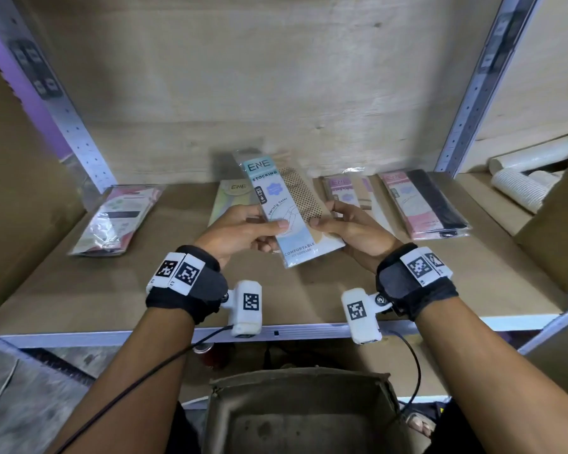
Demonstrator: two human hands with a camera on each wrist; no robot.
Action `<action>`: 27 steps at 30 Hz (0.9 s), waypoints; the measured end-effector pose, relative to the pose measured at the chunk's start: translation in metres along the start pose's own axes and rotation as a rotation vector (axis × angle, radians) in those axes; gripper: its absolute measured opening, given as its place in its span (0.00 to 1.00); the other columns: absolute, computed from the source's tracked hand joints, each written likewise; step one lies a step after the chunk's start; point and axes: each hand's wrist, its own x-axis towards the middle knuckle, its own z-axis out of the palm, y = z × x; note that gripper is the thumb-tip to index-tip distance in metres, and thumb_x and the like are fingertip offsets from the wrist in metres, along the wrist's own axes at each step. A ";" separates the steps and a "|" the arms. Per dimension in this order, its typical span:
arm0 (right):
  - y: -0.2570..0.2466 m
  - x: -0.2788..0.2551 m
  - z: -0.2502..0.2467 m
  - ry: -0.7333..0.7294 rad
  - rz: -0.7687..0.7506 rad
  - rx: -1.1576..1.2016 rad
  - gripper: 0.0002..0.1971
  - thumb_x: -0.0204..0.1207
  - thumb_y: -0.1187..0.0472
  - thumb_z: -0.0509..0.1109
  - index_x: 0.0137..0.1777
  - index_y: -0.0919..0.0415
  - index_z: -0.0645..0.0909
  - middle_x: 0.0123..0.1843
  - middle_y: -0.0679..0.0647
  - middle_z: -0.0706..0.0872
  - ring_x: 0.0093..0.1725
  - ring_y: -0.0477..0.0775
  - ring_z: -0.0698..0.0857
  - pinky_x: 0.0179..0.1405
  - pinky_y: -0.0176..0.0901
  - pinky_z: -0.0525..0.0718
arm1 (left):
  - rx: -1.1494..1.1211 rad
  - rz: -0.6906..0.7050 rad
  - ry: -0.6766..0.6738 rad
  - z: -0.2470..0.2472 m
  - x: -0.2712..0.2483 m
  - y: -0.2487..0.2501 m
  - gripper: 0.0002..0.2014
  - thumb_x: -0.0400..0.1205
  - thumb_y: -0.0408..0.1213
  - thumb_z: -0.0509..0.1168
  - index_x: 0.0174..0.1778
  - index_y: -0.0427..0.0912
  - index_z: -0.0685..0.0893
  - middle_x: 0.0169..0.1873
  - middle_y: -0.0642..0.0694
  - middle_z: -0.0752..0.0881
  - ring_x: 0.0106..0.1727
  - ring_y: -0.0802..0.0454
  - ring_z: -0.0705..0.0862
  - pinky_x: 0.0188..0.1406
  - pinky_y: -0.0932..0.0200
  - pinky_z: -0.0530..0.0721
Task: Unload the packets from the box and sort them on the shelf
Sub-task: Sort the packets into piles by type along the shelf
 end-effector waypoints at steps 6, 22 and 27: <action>-0.017 0.002 -0.020 0.091 0.000 -0.009 0.14 0.76 0.72 0.72 0.61 0.69 0.81 0.51 0.61 0.91 0.42 0.52 0.90 0.29 0.38 0.86 | -0.005 0.025 0.111 0.019 0.022 0.018 0.13 0.79 0.31 0.75 0.59 0.35 0.87 0.51 0.39 0.93 0.35 0.54 0.91 0.31 0.64 0.87; -0.018 0.016 -0.110 0.537 0.194 -0.744 0.26 0.66 0.56 0.83 0.63 0.59 0.81 0.57 0.54 0.87 0.55 0.54 0.86 0.57 0.45 0.85 | 0.773 -0.138 0.203 0.123 0.119 0.052 0.26 0.73 0.40 0.81 0.63 0.33 0.83 0.60 0.36 0.89 0.56 0.40 0.91 0.57 0.46 0.89; -0.019 0.013 -0.108 0.469 0.274 -0.866 0.22 0.66 0.59 0.84 0.59 0.65 0.85 0.57 0.57 0.88 0.52 0.54 0.85 0.47 0.40 0.79 | 0.939 -0.196 0.255 0.142 0.126 0.046 0.33 0.71 0.39 0.82 0.69 0.31 0.78 0.64 0.36 0.85 0.63 0.38 0.86 0.60 0.48 0.87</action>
